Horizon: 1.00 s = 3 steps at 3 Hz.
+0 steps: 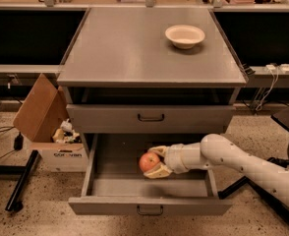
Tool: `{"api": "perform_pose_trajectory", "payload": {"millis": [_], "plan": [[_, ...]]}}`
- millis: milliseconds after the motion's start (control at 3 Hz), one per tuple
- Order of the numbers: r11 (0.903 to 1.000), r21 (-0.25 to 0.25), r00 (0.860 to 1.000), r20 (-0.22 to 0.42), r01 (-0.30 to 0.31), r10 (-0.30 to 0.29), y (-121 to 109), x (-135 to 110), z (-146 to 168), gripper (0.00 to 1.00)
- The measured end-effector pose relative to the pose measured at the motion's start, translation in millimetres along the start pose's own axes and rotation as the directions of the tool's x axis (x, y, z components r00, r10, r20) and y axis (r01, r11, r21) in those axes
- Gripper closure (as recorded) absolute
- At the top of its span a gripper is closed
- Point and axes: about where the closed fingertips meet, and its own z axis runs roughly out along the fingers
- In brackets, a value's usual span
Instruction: Pick apple from middle drawer and place on counter
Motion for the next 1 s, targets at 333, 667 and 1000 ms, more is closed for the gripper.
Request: {"api": "perform_pose_trajectory", "payload": {"millis": [333, 667, 1000], "plan": [[0.9977, -0.052, 0.999, 0.025, 0.043, -0.042, 9.7, -32.3, -19.5, 1.0], [0.9831, -0.133, 0.991, 0.056, 0.126, -0.12, 32.7, -93.7, -64.5, 1.0], [0.9682, -0.152, 0.98, 0.055, 0.199, -0.192, 44.0, -149.9, -104.7, 1.0]]}}
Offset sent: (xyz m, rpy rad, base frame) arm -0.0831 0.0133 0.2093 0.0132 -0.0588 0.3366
